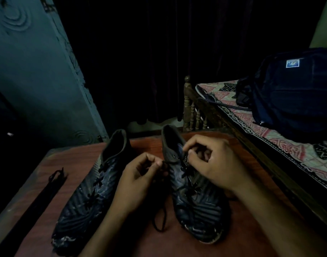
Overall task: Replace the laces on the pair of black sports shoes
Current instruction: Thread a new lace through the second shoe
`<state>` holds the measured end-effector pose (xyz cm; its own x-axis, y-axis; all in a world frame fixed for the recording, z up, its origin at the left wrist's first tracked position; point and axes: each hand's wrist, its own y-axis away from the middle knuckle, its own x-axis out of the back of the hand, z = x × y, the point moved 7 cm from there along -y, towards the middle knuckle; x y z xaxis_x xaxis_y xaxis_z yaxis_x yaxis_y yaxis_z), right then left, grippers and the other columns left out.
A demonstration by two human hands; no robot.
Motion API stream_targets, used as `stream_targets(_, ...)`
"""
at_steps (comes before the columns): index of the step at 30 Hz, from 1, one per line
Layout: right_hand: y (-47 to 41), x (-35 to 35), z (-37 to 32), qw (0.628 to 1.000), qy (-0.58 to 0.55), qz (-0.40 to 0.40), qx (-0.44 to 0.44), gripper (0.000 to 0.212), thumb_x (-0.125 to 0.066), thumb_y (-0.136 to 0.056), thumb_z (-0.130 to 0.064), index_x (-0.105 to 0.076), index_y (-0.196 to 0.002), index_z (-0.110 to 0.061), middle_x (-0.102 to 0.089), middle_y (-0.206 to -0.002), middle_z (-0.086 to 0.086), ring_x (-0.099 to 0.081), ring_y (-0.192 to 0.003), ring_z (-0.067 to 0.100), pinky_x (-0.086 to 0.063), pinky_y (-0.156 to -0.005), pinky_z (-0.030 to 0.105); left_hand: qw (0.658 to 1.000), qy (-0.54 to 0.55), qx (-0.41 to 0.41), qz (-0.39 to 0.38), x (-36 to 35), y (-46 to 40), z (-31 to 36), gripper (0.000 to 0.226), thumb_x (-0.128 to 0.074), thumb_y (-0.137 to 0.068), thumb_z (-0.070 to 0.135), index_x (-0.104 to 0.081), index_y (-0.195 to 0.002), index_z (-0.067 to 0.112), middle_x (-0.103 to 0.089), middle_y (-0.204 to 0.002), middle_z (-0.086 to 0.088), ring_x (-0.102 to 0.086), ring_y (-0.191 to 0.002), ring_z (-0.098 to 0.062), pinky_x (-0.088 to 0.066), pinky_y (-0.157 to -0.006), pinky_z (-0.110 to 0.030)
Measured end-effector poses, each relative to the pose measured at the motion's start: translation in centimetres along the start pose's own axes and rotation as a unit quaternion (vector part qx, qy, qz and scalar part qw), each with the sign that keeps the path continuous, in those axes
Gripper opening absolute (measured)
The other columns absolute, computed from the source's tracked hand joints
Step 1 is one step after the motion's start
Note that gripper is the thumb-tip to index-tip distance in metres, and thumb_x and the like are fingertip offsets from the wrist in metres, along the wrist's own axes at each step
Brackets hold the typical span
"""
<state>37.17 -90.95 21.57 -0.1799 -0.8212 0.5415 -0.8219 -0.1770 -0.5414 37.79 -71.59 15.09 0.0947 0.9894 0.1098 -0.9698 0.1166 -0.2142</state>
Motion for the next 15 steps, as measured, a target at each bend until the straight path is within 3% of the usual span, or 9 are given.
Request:
stream_targets(2,-0.2,-0.6,2.0,0.995,0.057,-0.072,-0.032,0.016,-0.071,-0.085,-0.04,-0.066,-0.079,-0.026,-0.062,-0.08,-0.012,-0.061,-0.075,0.006,-0.044,-0.062,0.019,0.996,-0.074,-0.027,0.036,0.6,0.1,0.5,0.017,-0.062,-0.103,0.027,-0.07,-0.088,0.021,-0.073,-0.084,-0.001,-0.071,-0.079,-0.023,-0.056,-0.07,-0.051)
stream_targets(5,0.3,-2.8,3.0,0.982,0.089,-0.159,-0.043,0.02,-0.07,-0.085,-0.048,-0.063,-0.08,-0.031,-0.059,-0.086,-0.014,-0.059,-0.08,0.004,-0.046,-0.066,0.019,0.99,-0.103,-0.037,0.084,1.3,0.2,1.0,0.018,-0.061,-0.102,0.027,-0.07,-0.086,0.024,-0.075,-0.084,0.001,-0.073,-0.081,-0.02,-0.058,-0.074,-0.049)
stream_targets(9,0.5,-3.5,3.0,0.984,0.066,-0.16,-0.048,0.017,-0.064,-0.092,-0.045,-0.061,-0.083,-0.032,-0.062,-0.088,-0.014,-0.059,-0.075,0.004,-0.047,-0.063,0.026,0.994,0.02,0.014,0.107,1.6,0.0,0.2,0.021,-0.06,-0.103,0.024,-0.069,-0.088,0.011,-0.076,-0.09,-0.014,-0.074,-0.089,-0.035,-0.06,-0.081,-0.048)
stream_targets(12,0.6,-3.2,2.7,0.988,-0.005,-0.135,-0.077,0.019,-0.059,-0.097,-0.044,-0.061,-0.084,-0.03,-0.067,-0.079,-0.008,-0.052,-0.054,0.006,-0.038,-0.053,0.025,0.987,0.103,0.032,0.115,1.5,-0.2,-0.1,0.023,-0.059,-0.102,0.023,-0.068,-0.084,0.011,-0.07,-0.092,-0.03,-0.068,-0.083,-0.037,-0.057,-0.079,-0.043)
stream_targets(15,0.6,-3.2,2.8,0.989,-0.037,-0.099,-0.102,0.032,-0.056,-0.098,-0.047,-0.058,-0.073,-0.027,-0.067,-0.071,-0.009,-0.056,-0.057,0.013,-0.044,-0.059,0.031,0.993,0.049,0.01,0.103,1.7,-0.3,-0.3,0.018,-0.061,-0.101,0.026,-0.067,-0.088,0.016,-0.073,-0.092,-0.016,-0.071,-0.087,-0.028,-0.06,-0.083,-0.042)
